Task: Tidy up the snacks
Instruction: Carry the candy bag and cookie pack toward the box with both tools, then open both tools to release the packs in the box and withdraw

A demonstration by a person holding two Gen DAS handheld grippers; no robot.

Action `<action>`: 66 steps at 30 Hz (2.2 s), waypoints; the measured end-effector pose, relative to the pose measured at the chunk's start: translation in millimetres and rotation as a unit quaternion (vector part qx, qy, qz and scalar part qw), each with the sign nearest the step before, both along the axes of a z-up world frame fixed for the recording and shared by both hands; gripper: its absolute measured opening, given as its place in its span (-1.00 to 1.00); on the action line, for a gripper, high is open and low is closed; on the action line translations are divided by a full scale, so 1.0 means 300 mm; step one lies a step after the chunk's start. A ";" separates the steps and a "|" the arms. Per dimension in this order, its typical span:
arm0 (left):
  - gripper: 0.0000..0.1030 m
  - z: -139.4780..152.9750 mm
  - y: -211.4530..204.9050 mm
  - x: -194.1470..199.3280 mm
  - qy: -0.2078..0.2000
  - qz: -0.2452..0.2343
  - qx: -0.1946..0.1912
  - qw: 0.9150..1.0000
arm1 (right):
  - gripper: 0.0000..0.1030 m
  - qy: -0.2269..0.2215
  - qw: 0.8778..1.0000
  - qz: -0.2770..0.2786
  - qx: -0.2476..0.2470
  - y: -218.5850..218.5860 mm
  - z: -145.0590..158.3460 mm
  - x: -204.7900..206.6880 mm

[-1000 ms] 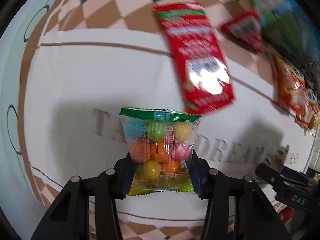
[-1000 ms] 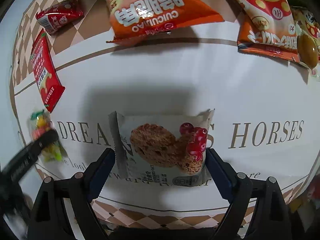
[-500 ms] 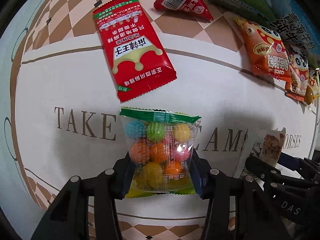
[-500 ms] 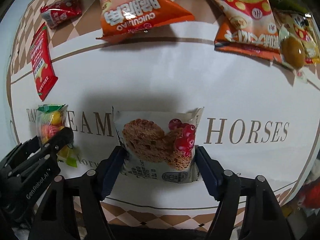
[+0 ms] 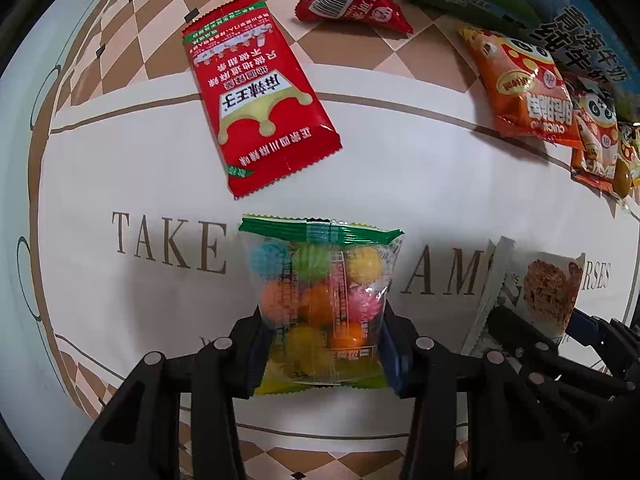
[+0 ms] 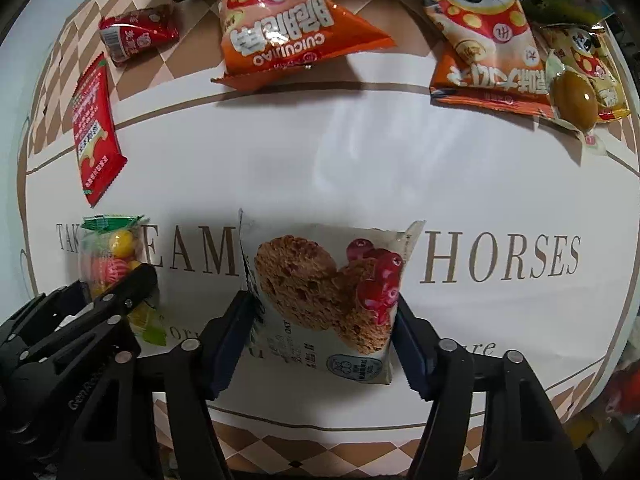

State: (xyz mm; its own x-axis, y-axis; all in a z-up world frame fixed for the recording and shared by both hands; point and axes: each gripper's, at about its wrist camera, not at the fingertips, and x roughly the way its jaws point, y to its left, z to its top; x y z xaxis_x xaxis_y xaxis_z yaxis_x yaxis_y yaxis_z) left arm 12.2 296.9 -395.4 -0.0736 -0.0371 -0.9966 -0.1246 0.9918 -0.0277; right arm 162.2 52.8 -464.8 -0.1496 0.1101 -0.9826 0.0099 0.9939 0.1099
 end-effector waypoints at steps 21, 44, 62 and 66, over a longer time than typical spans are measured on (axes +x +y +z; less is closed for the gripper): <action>-0.16 0.197 -0.236 -0.065 -0.039 -0.017 -0.023 0.999 | -0.23 -0.022 0.995 -0.034 0.090 -0.335 0.206 -0.019; -0.16 0.724 -0.373 0.595 -0.140 -0.103 -0.057 0.983 | -0.23 -0.159 0.977 -0.037 0.137 -0.612 0.712 0.528; -0.16 0.298 -0.441 0.878 0.028 -0.096 -0.069 0.993 | -0.23 -0.039 0.990 -0.040 0.131 -0.707 0.308 0.874; -0.16 0.257 -0.420 0.881 0.048 -0.084 -0.076 0.992 | -0.21 -0.013 0.991 -0.026 0.133 -0.681 0.245 0.885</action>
